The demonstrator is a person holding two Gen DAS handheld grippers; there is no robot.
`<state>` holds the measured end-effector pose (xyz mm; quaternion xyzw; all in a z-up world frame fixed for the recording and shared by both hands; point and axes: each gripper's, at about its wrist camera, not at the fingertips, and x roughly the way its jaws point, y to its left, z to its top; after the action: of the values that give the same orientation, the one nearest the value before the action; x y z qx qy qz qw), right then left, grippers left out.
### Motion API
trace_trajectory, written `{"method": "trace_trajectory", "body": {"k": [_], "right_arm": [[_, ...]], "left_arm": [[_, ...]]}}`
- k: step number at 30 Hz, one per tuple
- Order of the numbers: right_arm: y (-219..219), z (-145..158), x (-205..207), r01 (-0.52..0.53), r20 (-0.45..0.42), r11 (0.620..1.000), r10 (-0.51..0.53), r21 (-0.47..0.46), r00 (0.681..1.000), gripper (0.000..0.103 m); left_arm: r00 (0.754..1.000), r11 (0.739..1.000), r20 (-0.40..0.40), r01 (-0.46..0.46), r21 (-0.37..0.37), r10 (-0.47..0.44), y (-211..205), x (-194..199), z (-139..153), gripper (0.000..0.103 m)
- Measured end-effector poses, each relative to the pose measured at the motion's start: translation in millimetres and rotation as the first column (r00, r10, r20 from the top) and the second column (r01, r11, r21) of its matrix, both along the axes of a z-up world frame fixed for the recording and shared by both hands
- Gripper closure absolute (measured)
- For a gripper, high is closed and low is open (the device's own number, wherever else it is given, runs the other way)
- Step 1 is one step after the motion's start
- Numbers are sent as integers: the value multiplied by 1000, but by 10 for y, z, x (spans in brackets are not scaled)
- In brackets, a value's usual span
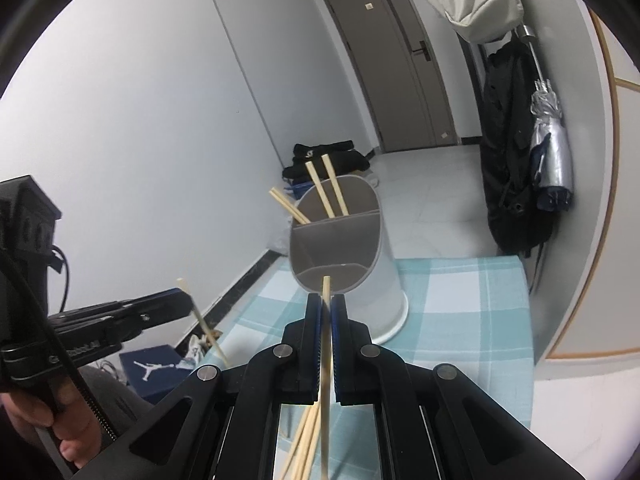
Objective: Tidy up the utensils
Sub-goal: 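Raise both held chopsticks up over the white holder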
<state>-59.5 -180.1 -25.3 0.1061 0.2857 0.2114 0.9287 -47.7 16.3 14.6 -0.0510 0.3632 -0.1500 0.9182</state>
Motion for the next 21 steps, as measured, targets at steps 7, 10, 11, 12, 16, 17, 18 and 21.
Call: {"method": "trace_trajectory", "body": {"k": [7, 10, 11, 12, 16, 17, 18, 21], "right_arm": [[-12, 122, -63, -8, 42, 1000, 7, 29, 999, 99], [-17, 206, -72, -18, 68, 999, 16, 43, 998, 99], [-20, 251, -67, -17, 78, 999, 14, 45, 997, 99], [-23, 303, -54, -19, 86, 999, 15, 49, 996, 99], [-24, 546, -2, -29, 133, 998, 21, 60, 991, 99], [-25, 599, 16, -30, 141, 998, 21, 62, 990, 99], [-20, 678, 42, -33, 153, 998, 23, 61, 988, 99], [-9, 866, 119, -39, 183, 998, 29, 53, 983, 99]], "left_arm": [[999, 999, 28, 19, -26, -18, 14, -7, 182, 101], [998, 998, 50, 50, -26, -48, 1, 45, 328, 101], [997, 998, 58, 57, -30, -56, 5, 63, 384, 101], [996, 997, 63, 65, -38, -63, 15, 72, 429, 101], [993, 994, 85, 83, -66, -77, 57, 132, 633, 101], [993, 994, 93, 86, -70, -79, 66, 159, 705, 101], [992, 993, 100, 89, -72, -82, 68, 179, 747, 102], [989, 994, 125, 90, -67, -81, 71, 268, 889, 103]]}}
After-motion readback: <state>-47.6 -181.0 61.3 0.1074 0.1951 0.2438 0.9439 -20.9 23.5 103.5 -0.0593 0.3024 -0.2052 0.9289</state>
